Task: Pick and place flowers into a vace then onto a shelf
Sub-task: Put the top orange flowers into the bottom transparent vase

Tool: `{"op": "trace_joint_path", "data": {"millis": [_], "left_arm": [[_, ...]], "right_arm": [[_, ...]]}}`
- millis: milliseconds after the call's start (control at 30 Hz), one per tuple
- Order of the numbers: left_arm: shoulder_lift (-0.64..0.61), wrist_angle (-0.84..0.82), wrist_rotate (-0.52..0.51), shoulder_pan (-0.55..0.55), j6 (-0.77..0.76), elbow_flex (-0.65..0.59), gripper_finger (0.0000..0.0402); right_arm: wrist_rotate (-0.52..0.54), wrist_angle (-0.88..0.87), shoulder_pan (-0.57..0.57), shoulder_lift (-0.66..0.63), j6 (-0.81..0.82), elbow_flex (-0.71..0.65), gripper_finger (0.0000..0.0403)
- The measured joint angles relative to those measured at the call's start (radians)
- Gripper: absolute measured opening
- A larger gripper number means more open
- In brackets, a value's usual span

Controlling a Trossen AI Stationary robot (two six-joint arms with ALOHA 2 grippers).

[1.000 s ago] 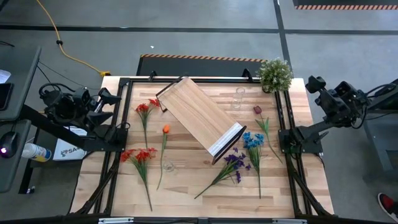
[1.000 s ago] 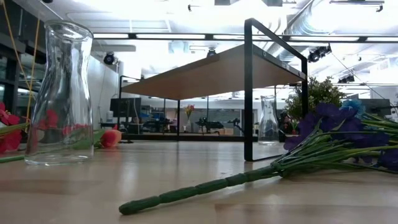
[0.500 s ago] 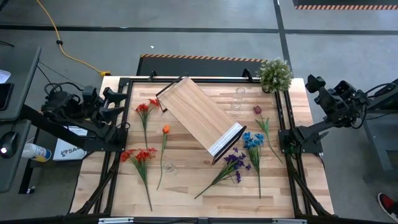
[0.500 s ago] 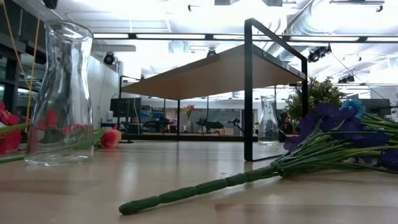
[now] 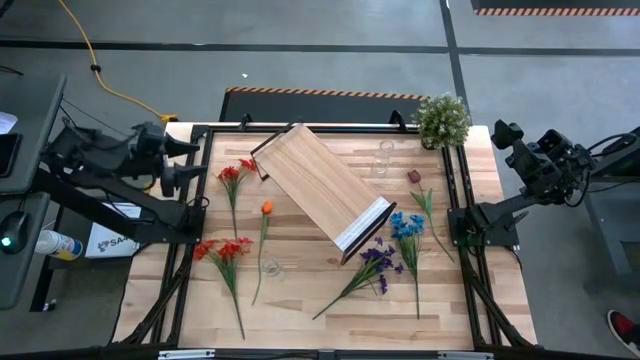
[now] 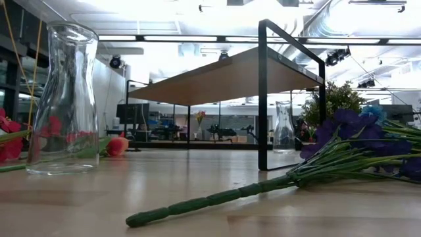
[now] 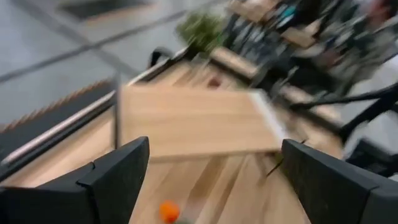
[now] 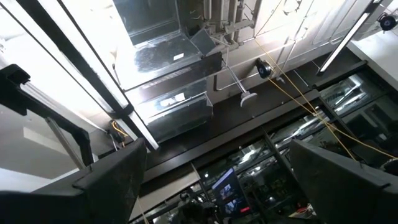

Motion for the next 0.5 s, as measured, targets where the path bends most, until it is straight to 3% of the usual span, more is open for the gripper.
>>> {"op": "trace_joint_path", "data": {"millis": [200, 500], "left_arm": [[0.109, -0.207, -0.004, 0.0, -0.182, 0.111, 0.0397], [0.154, -0.319, 0.02, 0.0, -0.369, 0.109, 0.0397]], "right_arm": [[0.0, 0.0, 0.0, 0.0, 0.0, 0.0, 0.0381], [0.0, 0.0, 0.0, 0.0, 0.0, 0.0, 0.0381]]}}
